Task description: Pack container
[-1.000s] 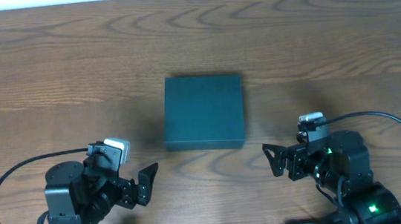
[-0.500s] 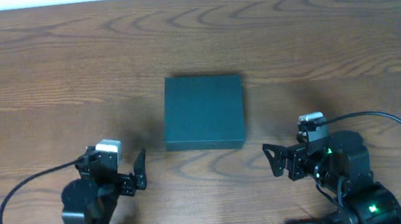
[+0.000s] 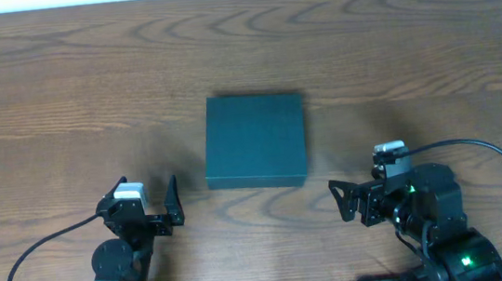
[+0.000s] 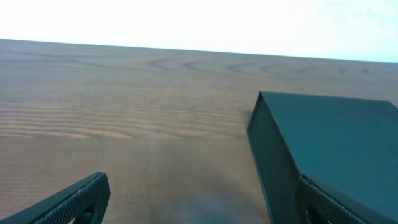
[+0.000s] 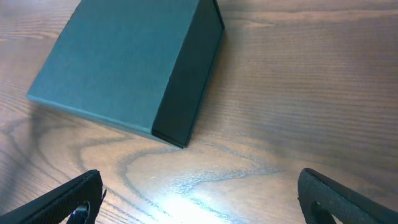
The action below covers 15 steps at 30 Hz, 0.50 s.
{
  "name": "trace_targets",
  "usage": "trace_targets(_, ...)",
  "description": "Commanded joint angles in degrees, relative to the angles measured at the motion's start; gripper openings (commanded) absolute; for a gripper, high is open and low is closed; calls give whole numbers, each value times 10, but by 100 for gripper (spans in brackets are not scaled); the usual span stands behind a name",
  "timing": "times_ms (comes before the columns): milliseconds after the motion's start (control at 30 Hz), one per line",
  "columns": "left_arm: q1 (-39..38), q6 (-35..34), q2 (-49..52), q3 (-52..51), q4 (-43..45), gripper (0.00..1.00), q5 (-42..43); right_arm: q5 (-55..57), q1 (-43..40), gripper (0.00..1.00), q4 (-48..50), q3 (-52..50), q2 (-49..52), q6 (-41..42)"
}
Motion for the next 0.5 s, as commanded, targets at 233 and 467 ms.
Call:
trace_targets(233,-2,-2,-52,-22,-4,96,-26,2,3,99,2,2,-2,5)
trace_targets(467,-2,-2,-51,-22,-4,96,-25,2,3,99,2,2,-2,5)
